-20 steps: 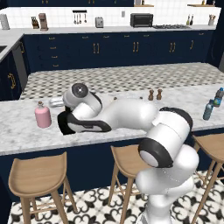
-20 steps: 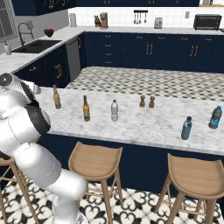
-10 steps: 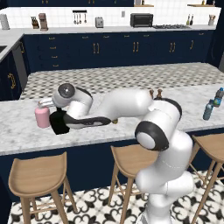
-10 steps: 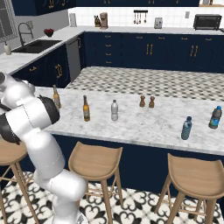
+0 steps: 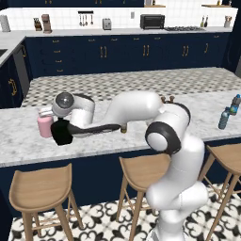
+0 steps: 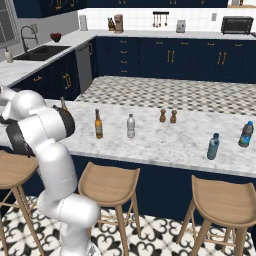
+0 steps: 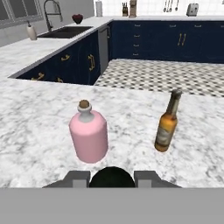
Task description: Move the plastic bottles in the middle to the plastics group, and the glass bottles in the middle to the glass group.
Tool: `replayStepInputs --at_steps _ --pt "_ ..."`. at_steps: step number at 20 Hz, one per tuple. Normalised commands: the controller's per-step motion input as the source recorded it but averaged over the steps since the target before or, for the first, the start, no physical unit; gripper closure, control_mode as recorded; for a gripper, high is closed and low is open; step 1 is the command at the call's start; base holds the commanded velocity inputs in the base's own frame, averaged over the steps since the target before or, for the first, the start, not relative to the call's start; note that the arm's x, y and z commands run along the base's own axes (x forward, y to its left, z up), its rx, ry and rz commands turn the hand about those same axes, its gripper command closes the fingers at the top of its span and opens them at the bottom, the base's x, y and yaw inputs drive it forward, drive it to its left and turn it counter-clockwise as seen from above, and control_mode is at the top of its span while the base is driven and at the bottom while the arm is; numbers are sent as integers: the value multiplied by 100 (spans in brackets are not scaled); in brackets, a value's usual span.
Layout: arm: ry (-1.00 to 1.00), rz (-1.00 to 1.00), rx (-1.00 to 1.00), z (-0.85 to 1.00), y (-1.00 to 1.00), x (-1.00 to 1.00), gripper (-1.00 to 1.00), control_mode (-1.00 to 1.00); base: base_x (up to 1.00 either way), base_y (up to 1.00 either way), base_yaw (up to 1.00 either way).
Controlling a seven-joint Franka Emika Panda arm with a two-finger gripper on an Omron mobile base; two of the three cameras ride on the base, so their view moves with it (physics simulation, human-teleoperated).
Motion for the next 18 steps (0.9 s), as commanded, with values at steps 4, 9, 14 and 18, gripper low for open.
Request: replayStepInputs --at_steps 4,9,14,18 --pt "0 0 0 0 0 39 100 -100 0 0 0" --pt "0 0 0 0 0 39 100 -100 0 0 0" --pt "0 0 0 0 3 17 100 -100 0 0 0" --pt "0 0 0 -1 1 1 100 -100 0 0 0"
